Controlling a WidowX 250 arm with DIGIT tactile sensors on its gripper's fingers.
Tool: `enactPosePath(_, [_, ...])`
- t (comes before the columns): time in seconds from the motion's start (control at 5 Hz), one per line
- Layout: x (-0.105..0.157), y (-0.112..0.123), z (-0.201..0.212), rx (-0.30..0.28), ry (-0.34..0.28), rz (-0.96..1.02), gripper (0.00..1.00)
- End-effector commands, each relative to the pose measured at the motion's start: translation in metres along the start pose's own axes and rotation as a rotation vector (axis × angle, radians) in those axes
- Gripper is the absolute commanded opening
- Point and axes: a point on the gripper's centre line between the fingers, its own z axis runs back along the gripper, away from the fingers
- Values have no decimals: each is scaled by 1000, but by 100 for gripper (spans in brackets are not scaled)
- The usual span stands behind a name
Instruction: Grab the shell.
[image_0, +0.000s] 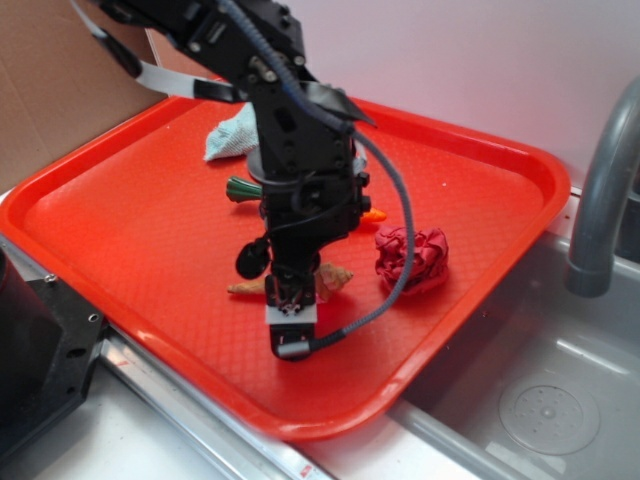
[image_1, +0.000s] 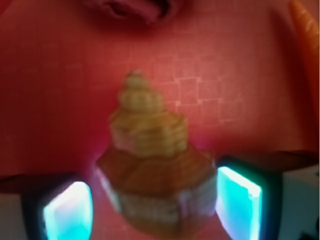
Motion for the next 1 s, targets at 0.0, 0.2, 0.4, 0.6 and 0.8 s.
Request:
enactPosePath(0.0, [-1, 5, -6, -4, 5, 15, 0])
enactPosePath(0.2, [-8, 15, 10, -32, 32, 96, 0])
enactPosePath(0.4, [-21, 45, 55, -106, -25, 328, 0])
enactPosePath(0.6, [-38, 67, 92, -82, -96, 480, 0])
enactPosePath(0.8, [-58, 77, 120, -67, -140, 592, 0])
